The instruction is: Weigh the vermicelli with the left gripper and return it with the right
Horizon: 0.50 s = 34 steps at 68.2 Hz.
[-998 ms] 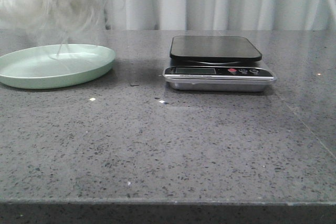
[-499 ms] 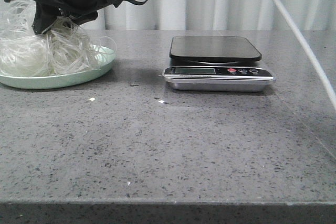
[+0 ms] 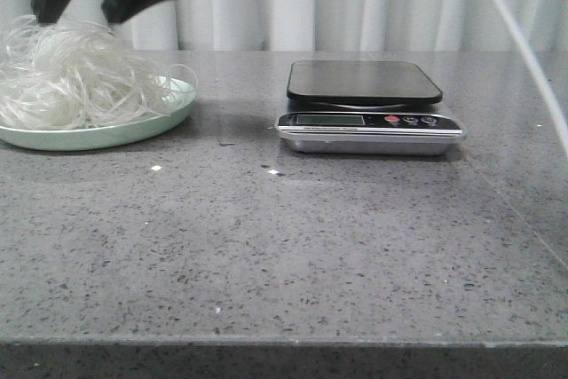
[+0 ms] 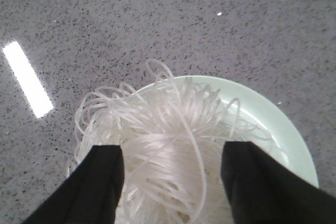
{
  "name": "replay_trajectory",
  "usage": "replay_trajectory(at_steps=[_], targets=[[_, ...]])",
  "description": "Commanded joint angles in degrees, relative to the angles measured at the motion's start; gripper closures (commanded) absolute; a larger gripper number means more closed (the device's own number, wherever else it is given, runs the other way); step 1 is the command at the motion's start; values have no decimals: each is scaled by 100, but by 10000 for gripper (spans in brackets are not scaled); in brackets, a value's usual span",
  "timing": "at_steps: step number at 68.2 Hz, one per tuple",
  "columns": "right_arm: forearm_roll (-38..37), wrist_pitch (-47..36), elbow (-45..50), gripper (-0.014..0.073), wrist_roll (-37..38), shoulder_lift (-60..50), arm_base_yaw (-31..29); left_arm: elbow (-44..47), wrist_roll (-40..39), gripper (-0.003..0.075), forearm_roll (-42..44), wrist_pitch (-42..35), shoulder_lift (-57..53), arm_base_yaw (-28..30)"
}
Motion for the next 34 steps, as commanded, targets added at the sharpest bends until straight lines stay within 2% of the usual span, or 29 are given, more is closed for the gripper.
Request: replay_trajectory(at_steps=[1,12,18,19,20,29,34], targets=[[44,-89,-224,81,-48,-740,-149,-158,-43,583,-19,-465,51,2],[44,192,-224,138,-48,-1223,-445,-158,-43,584,-19,-465,51,2],[40,461,-224,224,-48,-1540,-723,-158,-43,583,-19,-465,51,2],[40,538,-224,261,-48,-1605,-805,-158,-43,583,-19,-465,51,2],[40,564,-224,261,-48,-1630,-835,-158,-43,584,-19,-465,51,2],[27,1052,-224,437,-48,-2012,-1511,-158,-43,583,-19,-465,51,2],[27,1266,-212,438,-48,-2186,-1895,-158,-43,583,-19,-465,51,2]])
